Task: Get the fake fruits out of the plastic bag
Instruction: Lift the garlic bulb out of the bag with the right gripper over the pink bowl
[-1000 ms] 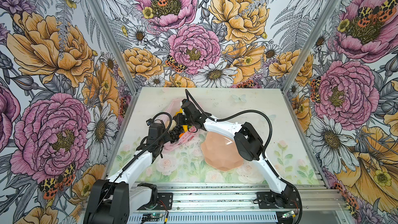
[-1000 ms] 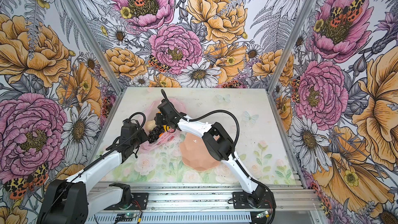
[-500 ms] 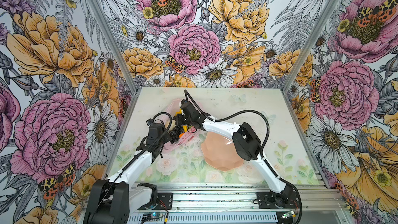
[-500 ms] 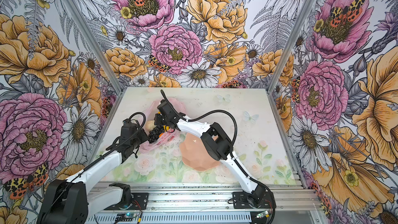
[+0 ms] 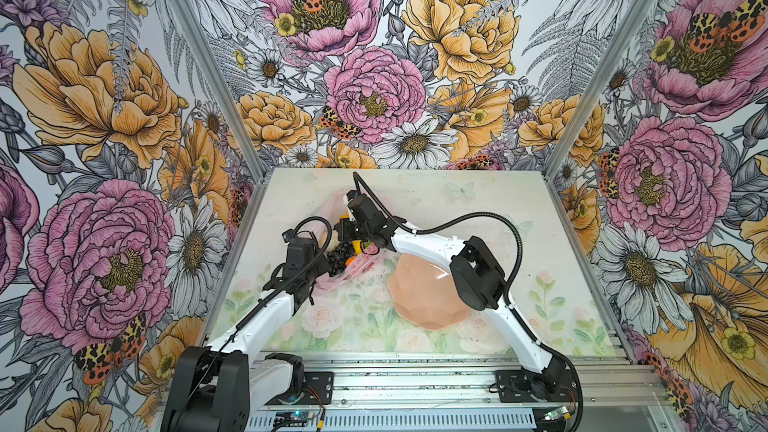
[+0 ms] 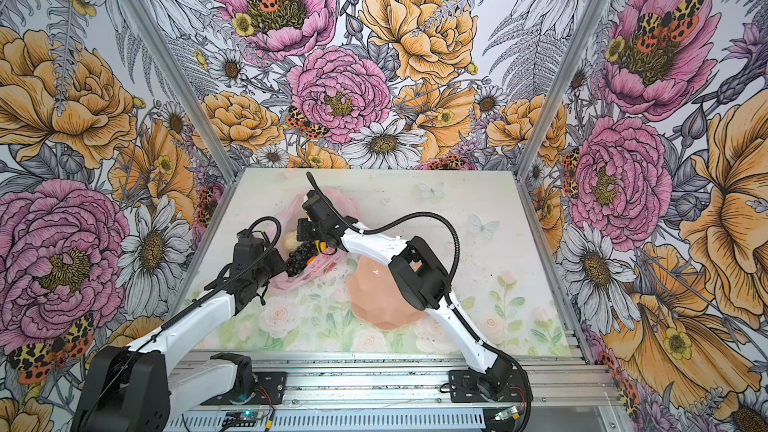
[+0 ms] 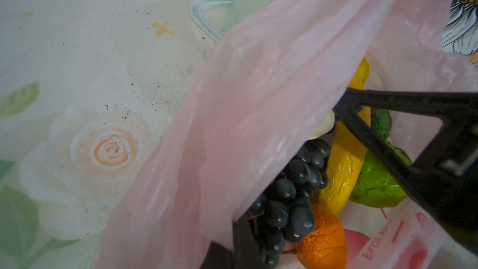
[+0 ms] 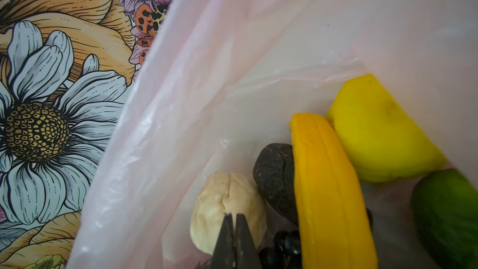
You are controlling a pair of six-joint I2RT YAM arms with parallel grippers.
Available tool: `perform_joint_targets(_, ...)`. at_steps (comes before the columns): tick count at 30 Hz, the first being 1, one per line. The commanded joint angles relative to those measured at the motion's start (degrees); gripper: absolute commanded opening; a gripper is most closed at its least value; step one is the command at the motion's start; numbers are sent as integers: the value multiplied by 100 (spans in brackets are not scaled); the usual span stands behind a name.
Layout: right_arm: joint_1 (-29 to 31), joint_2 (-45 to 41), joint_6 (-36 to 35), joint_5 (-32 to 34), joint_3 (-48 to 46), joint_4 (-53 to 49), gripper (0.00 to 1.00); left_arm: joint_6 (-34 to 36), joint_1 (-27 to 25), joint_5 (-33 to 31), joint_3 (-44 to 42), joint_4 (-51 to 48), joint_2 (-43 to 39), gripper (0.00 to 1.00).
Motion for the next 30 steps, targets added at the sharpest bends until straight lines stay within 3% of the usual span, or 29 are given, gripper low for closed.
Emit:
perform_joint_targets(1,113,-735,-418,269,-122,74,0,-35,49,-17,-74,61,-151,0)
perform_joint_targets(15,230,-2639,-1405,1108,-1628,-102,0,-35,85,-17,-74,80,-116,0)
perform_joint_targets(23,255,-4316,-1889,1785,-3202,-564,0,-33,103,-37,-89,105,-97,0)
perform_joint_targets(30,242,-5491,-1757,2133,-4550,-945,0,-35,93,-30,-100,135,-84,0)
